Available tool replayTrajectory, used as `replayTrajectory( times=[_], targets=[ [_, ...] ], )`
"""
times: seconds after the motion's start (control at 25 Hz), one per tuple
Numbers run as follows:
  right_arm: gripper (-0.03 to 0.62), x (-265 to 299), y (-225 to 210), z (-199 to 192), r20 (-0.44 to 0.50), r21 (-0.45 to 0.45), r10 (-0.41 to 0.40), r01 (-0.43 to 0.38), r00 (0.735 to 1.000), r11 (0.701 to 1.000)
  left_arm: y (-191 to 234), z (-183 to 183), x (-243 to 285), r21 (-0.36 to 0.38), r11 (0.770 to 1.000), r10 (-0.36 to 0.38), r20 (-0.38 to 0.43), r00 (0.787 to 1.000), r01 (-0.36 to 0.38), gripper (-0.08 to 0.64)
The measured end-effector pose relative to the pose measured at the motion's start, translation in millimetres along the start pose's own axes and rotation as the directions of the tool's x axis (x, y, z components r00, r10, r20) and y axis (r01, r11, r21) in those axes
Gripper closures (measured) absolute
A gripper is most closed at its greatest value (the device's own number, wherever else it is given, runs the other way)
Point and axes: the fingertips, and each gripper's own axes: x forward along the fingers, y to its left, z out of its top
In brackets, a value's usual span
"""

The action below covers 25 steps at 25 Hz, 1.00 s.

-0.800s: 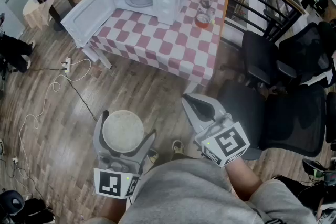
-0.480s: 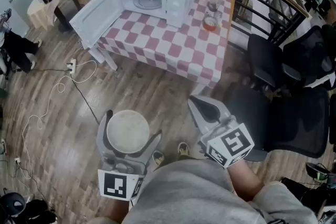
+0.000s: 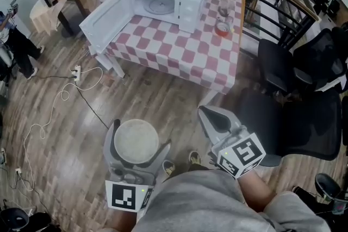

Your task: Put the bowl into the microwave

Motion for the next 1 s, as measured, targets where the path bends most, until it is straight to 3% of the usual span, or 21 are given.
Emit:
replayTrajectory(
  times=[0.4, 0.72, 1.0],
  targets=[
    [0.595, 4.9, 37.1, -4.2, -0.014, -0.008, -0.021, 0.021, 1.0, 1.0, 29.1, 5.2, -34.1, -0.022, 1.0, 0.012, 0.022, 1.0, -0.012, 0.015],
    [0.595, 8.0, 39.9, 0.0, 0.0, -0.003, -0.036, 0.036, 0.999, 0.999, 34.8, 6.7, -42.6, -0.054, 0.998, 0.014, 0.035, 0.999, -0.012, 0.015],
    [0.595, 14.5, 42.4, 1.2, 0.012, -0.015, -0.031, 0.031, 0.999, 0.999, 35.9, 4.6, -42.5, -0.036, 0.999, 0.015, 0.036, 0.999, -0.013, 0.015]
  ],
)
